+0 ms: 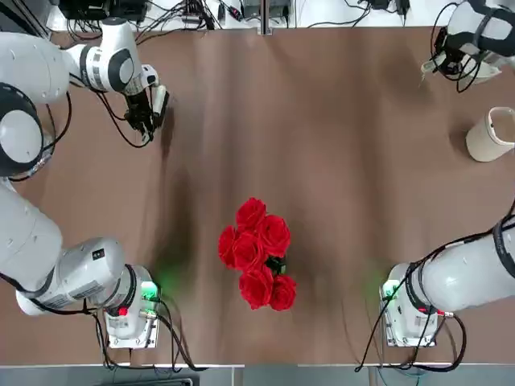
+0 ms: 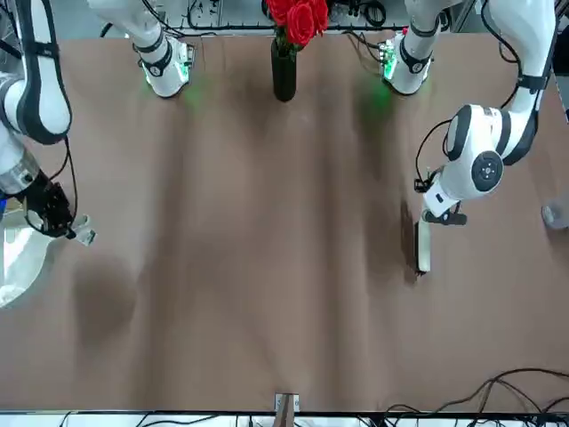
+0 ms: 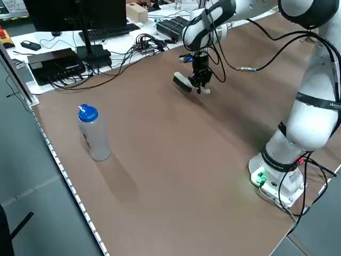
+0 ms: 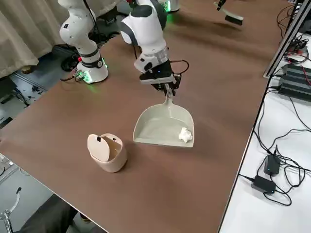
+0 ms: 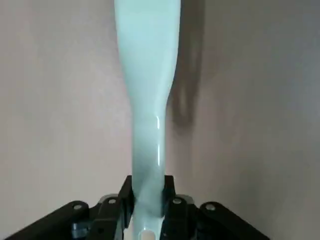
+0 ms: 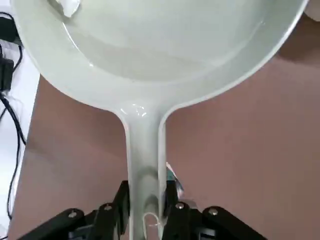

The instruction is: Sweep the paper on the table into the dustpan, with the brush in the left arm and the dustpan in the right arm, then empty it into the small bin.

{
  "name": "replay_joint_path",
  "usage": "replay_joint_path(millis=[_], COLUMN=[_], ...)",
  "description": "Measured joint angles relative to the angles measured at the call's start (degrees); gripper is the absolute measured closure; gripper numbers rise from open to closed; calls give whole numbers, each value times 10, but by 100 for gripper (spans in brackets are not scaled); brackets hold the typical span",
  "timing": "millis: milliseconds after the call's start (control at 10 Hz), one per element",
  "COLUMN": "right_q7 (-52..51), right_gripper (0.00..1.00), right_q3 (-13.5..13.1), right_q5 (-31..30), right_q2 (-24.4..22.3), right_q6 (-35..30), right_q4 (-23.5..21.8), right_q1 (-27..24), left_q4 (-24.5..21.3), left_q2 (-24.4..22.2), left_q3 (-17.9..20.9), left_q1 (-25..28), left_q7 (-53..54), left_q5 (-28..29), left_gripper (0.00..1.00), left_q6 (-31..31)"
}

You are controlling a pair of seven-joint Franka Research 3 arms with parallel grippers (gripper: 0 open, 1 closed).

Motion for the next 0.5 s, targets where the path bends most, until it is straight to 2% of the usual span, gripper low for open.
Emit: replay_joint_path(millis=[500], right_q7=[39], right_gripper=[67], right_q3=[-2], right_q5=[0], right_q2=[-22], right_q6=[-5], right_q4=[-55], right_q1=[-5], left_q4=[-1], left_q2=[16], left_q3=[0], left_q1=[3], left_q7=[1], left_q5=[0], left_gripper=[73], left_q6=[3])
